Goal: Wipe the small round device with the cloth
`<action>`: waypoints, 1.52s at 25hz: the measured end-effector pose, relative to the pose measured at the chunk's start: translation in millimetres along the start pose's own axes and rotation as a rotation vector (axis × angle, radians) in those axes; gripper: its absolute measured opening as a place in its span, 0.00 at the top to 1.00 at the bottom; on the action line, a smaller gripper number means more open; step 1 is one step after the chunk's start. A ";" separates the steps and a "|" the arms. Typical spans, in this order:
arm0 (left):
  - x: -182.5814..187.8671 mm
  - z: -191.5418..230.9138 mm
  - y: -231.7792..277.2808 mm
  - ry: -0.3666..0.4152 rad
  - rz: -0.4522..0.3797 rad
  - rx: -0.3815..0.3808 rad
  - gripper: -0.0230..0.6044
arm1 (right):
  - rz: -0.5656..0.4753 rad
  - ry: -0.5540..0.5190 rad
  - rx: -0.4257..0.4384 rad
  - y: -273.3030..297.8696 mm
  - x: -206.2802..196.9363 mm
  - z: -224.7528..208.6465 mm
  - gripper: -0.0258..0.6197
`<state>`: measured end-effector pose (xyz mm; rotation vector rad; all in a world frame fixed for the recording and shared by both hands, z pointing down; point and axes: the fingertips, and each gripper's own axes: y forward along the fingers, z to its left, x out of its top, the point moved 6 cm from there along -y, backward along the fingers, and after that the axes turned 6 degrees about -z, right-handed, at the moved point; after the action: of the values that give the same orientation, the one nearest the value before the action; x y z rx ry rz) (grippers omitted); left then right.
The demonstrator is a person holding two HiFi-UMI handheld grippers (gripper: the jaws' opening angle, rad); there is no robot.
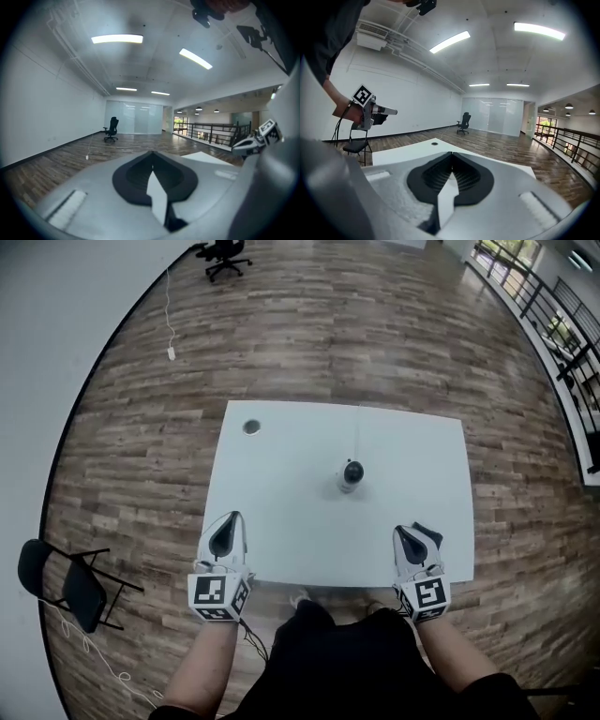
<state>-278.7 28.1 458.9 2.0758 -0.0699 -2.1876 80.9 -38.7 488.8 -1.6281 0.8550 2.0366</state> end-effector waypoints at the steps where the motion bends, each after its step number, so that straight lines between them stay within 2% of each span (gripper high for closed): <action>1: -1.6 3.3 5.2 -0.006 0.003 -0.015 0.95 | -0.002 -0.001 -0.011 -1.4 1.7 3.3 0.96; 4: -5.6 3.8 26.1 -0.023 0.003 -0.070 0.95 | -0.006 -0.010 -0.074 -9.3 7.1 -1.6 0.96; 9: -3.6 -13.4 59.1 -0.038 0.010 -0.192 0.95 | 0.000 0.013 -0.253 -28.4 12.2 -23.5 0.96; 12: 2.9 -21.9 76.0 0.007 -0.004 -0.267 0.95 | -0.024 -0.010 -0.326 -34.0 18.5 -23.8 0.96; 16: 7.3 -34.8 83.6 0.059 -0.039 -0.310 0.95 | -0.070 -0.006 -0.352 -34.0 26.0 -26.4 0.96; 20: 8.3 -43.6 84.7 0.068 -0.003 -0.289 0.95 | -0.124 -0.018 -0.386 -30.1 28.2 -33.3 0.96; 23: 12.5 -44.8 85.5 0.071 0.032 -0.285 0.95 | -0.118 0.004 -0.396 -17.9 17.7 -40.6 0.96; 26: 16.1 -35.1 80.5 0.095 0.062 -0.247 0.95 | -0.114 0.058 -0.355 -0.5 4.2 -43.0 0.96; 29: 30.6 -16.2 73.5 0.115 0.042 -0.175 0.95 | -0.122 0.090 -0.298 21.4 -4.4 -41.5 0.96; 34: 34.0 7.2 74.4 0.106 0.045 -0.091 0.95 | -0.071 0.036 -0.242 31.3 -11.7 -43.1 0.96; 38: 33.8 2.9 84.4 0.105 0.038 -0.131 0.95 | -0.045 0.076 -0.276 32.3 -24.6 -50.2 0.96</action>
<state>-278.3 -59.8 435.6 2.0944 0.0424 -2.0005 102.6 -94.6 512.7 -1.8615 0.5743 2.1489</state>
